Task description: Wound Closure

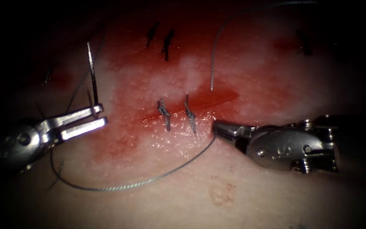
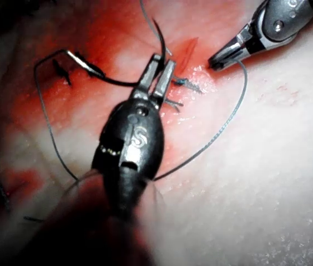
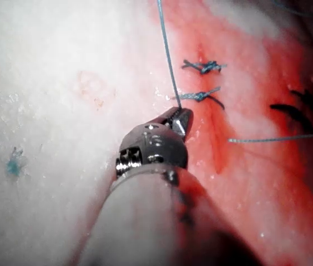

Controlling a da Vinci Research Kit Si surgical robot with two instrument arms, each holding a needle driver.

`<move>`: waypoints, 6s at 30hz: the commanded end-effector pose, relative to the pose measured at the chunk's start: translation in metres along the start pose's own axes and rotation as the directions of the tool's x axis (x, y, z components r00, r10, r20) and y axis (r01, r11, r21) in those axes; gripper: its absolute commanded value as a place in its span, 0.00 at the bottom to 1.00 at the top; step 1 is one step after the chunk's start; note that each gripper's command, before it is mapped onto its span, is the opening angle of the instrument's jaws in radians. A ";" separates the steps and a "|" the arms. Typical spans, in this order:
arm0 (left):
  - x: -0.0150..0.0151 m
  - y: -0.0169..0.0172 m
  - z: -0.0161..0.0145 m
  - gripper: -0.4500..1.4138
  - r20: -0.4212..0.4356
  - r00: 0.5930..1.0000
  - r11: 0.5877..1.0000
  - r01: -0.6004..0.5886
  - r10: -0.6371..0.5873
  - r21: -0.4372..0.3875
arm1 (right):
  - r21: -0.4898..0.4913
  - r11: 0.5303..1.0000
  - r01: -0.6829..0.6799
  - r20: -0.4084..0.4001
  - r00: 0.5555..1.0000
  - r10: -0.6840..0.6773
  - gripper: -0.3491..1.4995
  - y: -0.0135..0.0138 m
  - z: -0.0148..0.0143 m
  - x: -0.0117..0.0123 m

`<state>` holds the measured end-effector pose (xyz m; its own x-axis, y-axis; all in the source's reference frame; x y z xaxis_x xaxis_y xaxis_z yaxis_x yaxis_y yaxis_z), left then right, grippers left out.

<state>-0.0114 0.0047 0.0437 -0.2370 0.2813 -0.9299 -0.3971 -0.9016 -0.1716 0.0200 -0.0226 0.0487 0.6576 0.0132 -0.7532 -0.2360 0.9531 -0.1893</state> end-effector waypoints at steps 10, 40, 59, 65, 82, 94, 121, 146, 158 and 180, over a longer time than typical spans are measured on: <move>-0.0005 0.0001 0.0007 0.00 -0.001 1.000 1.000 0.000 0.000 0.000 | 0.027 1.000 -0.007 -0.016 1.000 0.008 0.00 -0.0025 -0.0022 0.0029; -0.0004 0.0002 0.0009 0.00 0.001 1.000 1.000 -0.001 0.001 -0.005 | 0.298 0.955 -0.008 -0.144 0.988 0.053 0.83 -0.0120 -0.0125 0.0184; -0.0005 0.0003 0.0010 0.00 0.001 1.000 1.000 0.004 -0.004 -0.008 | 0.050 0.999 0.008 -0.086 0.996 -0.003 0.95 -0.0007 -0.0114 0.0111; -0.0006 0.0003 0.0011 0.00 0.001 1.000 1.000 0.003 -0.003 -0.008 | 0.063 0.997 0.055 -0.129 0.991 -0.047 0.96 0.0003 -0.0072 0.0071; -0.0007 0.0004 0.0011 0.00 0.001 1.000 1.000 0.007 -0.007 -0.010 | 0.049 0.993 0.106 -0.148 0.984 -0.097 0.19 -0.0013 0.0017 -0.0008; -0.0006 0.0005 0.0011 0.00 0.001 1.000 1.000 0.007 -0.007 -0.010 | 0.030 0.993 0.116 -0.104 0.988 -0.112 0.00 -0.0025 -0.0009 0.0013; -0.0008 0.0005 0.0014 0.00 -0.001 1.000 1.000 0.012 -0.012 -0.014 | 0.156 0.971 0.182 -0.138 0.977 -0.161 0.00 -0.0095 -0.0091 0.0083; -0.0102 -0.0063 0.0036 0.00 0.451 0.833 0.887 -0.430 0.320 0.166 | 0.062 0.988 -0.144 0.040 0.989 0.142 0.99 0.0004 -0.0145 0.0072; -0.0146 -0.0089 0.0052 0.00 0.498 0.792 0.870 -0.474 0.353 0.138 | -0.068 0.636 -0.769 0.013 0.637 0.771 0.77 0.0098 -0.0092 0.0042; -0.0188 -0.0088 0.0082 0.85 0.555 0.753 0.896 -0.443 0.354 0.030 | -0.056 0.390 -0.919 0.091 0.384 0.919 0.74 0.0126 0.0087 -0.0028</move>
<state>-0.0102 0.0099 0.0647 -0.8076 0.0846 -0.5837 -0.2826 -0.9242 0.2570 0.0206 -0.0080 0.0531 0.1004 0.9113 -0.3993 -0.7387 0.3371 0.5837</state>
